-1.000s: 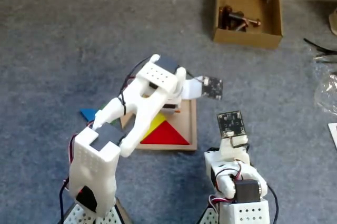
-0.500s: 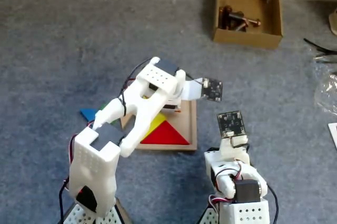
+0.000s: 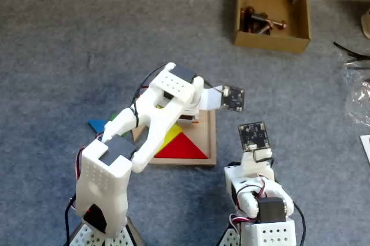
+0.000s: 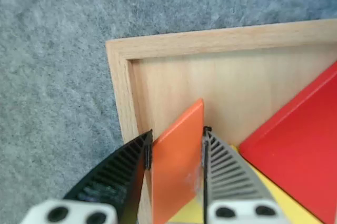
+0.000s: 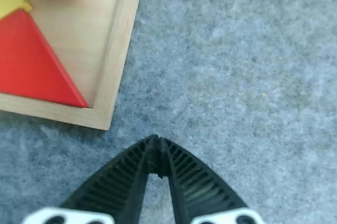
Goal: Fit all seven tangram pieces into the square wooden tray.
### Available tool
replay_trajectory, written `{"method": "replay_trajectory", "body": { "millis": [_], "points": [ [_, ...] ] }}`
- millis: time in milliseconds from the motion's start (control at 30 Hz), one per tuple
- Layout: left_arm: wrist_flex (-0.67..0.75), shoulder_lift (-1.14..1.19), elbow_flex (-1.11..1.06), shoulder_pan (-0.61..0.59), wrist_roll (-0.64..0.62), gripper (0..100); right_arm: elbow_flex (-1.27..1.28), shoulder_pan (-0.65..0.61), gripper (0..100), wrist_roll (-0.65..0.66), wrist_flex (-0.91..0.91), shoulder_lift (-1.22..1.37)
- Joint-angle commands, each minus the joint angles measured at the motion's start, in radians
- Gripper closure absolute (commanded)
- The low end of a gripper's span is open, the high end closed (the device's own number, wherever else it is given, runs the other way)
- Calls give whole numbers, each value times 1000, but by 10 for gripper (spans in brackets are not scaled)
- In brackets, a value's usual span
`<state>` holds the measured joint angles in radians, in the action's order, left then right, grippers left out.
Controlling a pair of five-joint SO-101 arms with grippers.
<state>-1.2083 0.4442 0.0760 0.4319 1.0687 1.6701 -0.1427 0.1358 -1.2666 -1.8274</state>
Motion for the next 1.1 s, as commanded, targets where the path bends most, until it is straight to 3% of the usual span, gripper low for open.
{"method": "replay_trajectory", "body": {
  "millis": [0,833,1067],
  "points": [
    [11,-18,8,-39,0,994,117,-10,993,-8,18,-8],
    [74,-18,5,-71,-2,992,117,-10,993,-8,18,-8],
    [69,-18,10,-71,-77,993,117,-10,993,-8,18,-8]
  ]
}}
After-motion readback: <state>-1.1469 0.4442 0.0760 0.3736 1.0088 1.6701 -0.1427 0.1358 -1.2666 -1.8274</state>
